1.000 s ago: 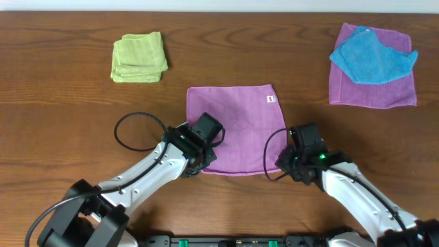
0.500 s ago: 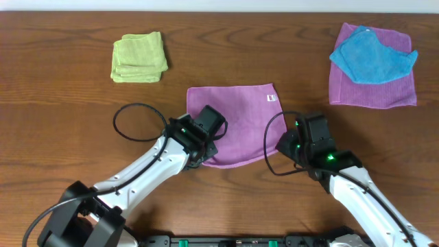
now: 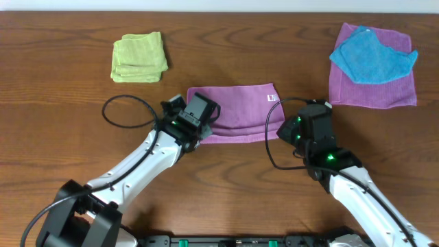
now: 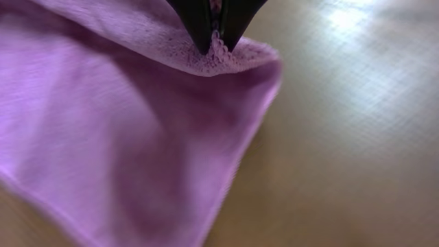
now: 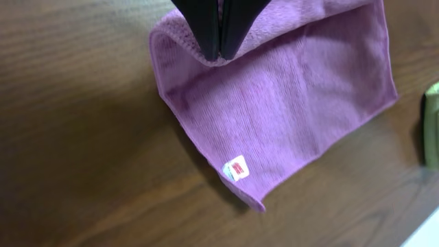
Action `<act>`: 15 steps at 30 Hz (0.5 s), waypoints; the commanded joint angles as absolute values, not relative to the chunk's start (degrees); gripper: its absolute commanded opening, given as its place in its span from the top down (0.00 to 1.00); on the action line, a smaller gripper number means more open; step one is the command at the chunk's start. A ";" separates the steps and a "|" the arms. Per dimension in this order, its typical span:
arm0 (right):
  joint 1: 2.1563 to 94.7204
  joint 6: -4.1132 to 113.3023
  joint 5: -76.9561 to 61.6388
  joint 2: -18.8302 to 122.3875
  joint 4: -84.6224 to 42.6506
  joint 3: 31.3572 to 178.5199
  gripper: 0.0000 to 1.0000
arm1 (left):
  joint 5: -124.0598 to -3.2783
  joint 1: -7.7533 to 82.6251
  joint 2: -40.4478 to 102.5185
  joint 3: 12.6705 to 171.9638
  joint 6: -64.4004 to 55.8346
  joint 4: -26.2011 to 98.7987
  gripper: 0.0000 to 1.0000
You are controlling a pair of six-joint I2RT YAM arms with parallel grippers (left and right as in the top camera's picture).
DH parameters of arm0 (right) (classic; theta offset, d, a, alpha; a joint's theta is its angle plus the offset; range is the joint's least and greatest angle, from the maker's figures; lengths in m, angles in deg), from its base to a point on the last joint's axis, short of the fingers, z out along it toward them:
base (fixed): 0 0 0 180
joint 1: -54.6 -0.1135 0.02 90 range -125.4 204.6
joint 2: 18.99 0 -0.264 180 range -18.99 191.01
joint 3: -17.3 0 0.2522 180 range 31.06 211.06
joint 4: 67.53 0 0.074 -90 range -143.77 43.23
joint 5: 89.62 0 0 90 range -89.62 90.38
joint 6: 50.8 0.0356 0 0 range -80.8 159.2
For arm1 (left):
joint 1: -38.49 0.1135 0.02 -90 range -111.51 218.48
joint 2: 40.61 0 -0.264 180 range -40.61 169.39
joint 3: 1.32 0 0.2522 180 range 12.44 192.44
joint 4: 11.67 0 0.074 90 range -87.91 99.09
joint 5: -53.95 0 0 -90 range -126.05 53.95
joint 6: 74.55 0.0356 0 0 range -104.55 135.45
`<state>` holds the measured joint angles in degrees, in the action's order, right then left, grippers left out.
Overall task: Fold the cloth
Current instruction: 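Lift the bottom edge and fold it up onto the top edge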
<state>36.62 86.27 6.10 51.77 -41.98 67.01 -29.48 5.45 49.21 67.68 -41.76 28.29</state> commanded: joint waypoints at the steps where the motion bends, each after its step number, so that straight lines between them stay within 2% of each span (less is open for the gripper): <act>1: 36.14 85.19 7.67 53.36 -43.18 67.77 0.99 | -27.91 5.62 51.22 68.65 -39.33 25.91 0.94; 9: 36.17 85.17 7.96 58.67 -48.43 67.77 0.98 | -27.23 6.06 55.33 68.65 -37.87 25.16 0.94; 15: 36.14 85.28 8.53 60.97 -54.77 67.77 0.98 | -26.49 9.58 55.35 68.65 -34.65 21.93 0.94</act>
